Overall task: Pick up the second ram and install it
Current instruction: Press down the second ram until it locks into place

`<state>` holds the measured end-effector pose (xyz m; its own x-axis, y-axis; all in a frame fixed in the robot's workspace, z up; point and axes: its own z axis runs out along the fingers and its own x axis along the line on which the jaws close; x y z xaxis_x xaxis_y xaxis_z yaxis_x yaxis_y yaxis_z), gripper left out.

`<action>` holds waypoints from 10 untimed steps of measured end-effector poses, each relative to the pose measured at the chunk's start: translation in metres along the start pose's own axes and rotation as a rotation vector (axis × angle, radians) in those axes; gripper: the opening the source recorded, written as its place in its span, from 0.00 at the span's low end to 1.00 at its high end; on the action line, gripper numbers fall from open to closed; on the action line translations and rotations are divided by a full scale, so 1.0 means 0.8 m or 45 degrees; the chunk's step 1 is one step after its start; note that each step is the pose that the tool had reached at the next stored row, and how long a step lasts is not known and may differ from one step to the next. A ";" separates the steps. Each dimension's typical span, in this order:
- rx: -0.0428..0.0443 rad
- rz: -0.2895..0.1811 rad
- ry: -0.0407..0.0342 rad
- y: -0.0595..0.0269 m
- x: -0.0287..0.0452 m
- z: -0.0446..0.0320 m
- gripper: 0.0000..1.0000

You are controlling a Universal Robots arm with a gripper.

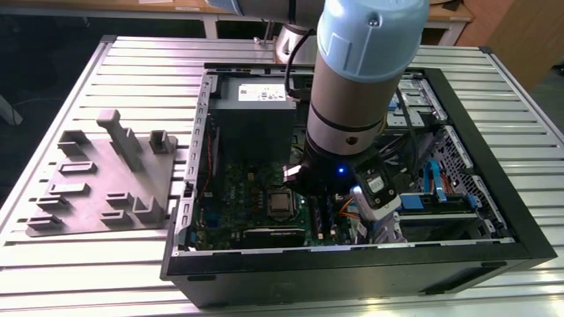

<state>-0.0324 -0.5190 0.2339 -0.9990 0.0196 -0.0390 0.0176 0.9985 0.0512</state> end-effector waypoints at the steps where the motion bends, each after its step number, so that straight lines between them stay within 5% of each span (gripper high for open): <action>1: 0.000 0.000 0.0000 0.000 0.0001 0.0017 0.10; 10: 0.000 0.000 0.0001 -0.006 0.0003 0.0103 0.10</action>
<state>-0.0324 -0.5233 0.2254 -0.9990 0.0196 -0.0389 0.0176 0.9985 0.0511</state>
